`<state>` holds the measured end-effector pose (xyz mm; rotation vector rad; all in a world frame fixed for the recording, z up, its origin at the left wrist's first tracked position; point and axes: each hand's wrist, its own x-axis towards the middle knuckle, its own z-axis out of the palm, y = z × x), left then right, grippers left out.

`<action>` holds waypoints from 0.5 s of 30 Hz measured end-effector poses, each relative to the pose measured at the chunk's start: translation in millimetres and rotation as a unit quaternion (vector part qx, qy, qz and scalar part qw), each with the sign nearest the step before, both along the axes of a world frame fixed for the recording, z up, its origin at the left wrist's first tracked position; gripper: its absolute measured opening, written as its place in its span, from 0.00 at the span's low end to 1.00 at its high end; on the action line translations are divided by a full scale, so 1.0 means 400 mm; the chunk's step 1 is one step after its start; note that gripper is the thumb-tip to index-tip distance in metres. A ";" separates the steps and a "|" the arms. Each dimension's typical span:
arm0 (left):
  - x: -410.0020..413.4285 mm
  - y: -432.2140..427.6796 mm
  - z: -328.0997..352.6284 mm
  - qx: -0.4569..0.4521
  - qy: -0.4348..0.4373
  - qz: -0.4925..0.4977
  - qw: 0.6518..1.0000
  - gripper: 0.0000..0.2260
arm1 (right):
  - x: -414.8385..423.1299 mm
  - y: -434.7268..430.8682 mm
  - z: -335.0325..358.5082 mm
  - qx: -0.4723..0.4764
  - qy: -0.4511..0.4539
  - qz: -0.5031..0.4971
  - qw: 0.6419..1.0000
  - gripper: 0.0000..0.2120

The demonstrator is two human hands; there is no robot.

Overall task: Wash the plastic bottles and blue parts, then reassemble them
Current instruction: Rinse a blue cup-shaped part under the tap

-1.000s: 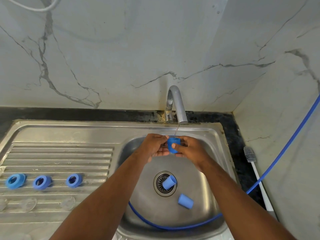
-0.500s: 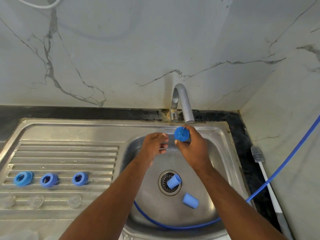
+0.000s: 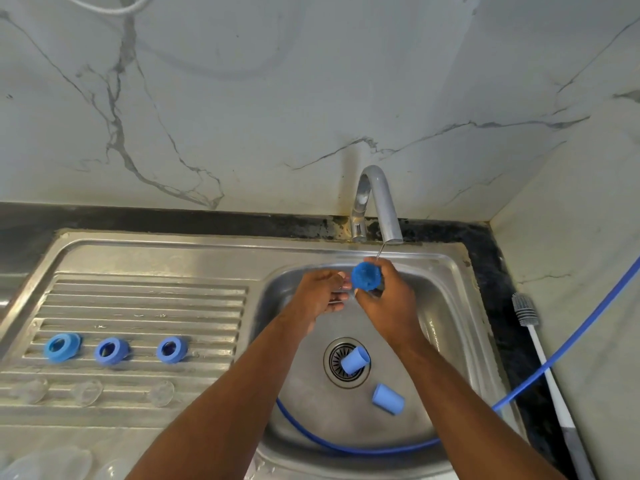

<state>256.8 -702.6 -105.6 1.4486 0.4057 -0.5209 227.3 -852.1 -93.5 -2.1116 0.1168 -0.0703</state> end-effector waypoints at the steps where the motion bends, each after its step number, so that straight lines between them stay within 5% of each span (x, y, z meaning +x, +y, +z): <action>1: -0.003 0.000 0.001 0.003 -0.003 -0.001 1.000 0.08 | 0.001 0.002 -0.005 -0.021 0.023 0.012 0.999 0.21; 7: -0.005 -0.022 0.018 -0.077 -0.010 -0.031 0.996 0.13 | 0.029 -0.016 0.012 -0.129 -0.003 0.028 0.991 0.22; 11: 0.019 -0.052 0.020 0.053 -0.004 -0.085 0.995 0.09 | 0.040 -0.043 0.018 -0.174 0.049 0.108 0.978 0.27; 15: 0.058 -0.066 0.024 0.160 -0.019 -0.119 0.980 0.07 | 0.036 -0.072 0.002 0.024 0.152 0.076 0.985 0.17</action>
